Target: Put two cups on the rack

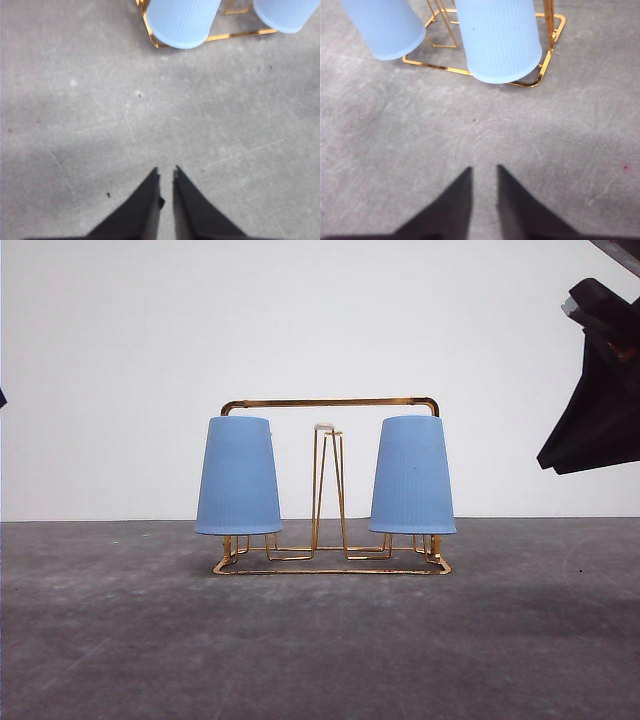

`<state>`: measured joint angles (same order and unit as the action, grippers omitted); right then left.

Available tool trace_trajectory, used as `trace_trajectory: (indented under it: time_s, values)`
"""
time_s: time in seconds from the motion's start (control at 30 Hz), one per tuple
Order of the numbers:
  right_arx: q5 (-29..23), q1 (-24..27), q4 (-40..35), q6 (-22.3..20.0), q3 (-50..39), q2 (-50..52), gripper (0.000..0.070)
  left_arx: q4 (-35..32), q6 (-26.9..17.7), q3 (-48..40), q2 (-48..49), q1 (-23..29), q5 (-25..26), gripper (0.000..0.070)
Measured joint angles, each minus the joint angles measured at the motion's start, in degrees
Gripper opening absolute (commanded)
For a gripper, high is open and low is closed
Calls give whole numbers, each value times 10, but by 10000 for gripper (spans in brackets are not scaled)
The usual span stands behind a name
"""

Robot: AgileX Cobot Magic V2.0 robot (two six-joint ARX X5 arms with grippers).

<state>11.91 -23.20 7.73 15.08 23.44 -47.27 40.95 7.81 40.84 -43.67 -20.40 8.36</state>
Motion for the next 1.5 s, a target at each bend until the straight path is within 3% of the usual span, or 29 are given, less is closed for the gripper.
trace_trajectory:
  time_s: [0.43, 0.5, 0.8, 0.97, 1.23, 1.5]
  values:
    - [0, 0, -21, 2, 0, 0, 43, 0, -8, 0, 3, 2, 1, 0]
    - [0, 0, -21, 2, 0, 0, 43, -8, -25, -10, 21, 15, 3, 0]
    - [0, 0, -22, 2, 0, 0, 43, -228, -73, -260, 296, 139, 2, 0]
    - [0, 0, -22, 2, 0, 0, 43, -257, -77, -346, 427, 185, 2, 0]
    - [0, 0, -26, 2, 0, 0, 43, -314, -82, -393, 434, 193, -12, 0]
    - [0, 0, -31, 2, 0, 0, 43, -314, -83, -393, 434, 193, -11, 0]
